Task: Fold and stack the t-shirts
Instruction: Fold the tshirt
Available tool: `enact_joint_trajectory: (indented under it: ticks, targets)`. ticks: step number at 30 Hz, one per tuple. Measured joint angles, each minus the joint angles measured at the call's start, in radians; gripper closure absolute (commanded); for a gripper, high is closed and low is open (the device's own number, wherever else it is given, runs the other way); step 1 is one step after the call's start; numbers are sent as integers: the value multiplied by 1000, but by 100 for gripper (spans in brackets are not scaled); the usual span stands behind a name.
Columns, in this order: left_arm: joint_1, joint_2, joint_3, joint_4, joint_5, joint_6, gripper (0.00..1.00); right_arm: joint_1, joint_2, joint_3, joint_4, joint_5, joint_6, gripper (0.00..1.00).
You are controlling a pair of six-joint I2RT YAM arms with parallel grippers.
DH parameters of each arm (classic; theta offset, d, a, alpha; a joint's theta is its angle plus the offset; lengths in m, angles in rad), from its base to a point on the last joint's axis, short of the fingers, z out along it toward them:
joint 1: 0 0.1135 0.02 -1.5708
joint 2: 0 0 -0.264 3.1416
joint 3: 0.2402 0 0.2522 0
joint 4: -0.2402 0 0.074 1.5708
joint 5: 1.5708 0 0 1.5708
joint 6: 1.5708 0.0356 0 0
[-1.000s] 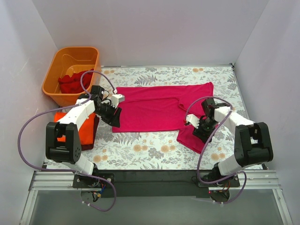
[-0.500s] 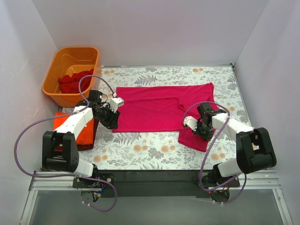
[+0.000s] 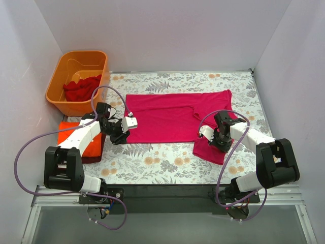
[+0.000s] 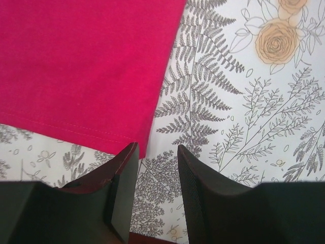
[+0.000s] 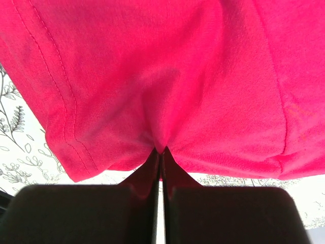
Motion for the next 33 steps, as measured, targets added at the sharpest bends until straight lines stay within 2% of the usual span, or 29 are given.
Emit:
enact_joint_trajectory:
  ticks: [11, 22, 27, 31, 32, 33]
  targets:
    - [-15, 59, -143, 157, -49, 66, 70, -1, 4, 11, -6, -14, 20, 99]
    - [-16, 68, -180, 250, -47, 107, 100, -2, 13, 24, -27, -14, 33, 99]
    - [-16, 30, -213, 264, -47, 148, 100, -2, 12, 27, -32, -15, 33, 99]
    - [-16, 10, -210, 198, -53, 159, 100, -2, 12, 32, -37, -15, 33, 99]
    - [-16, 5, -207, 177, -54, 159, 99, -2, 12, 33, -40, -15, 33, 99]
    - [-16, -1, -202, 159, -54, 158, 93, -2, 12, 33, -41, -15, 33, 99]
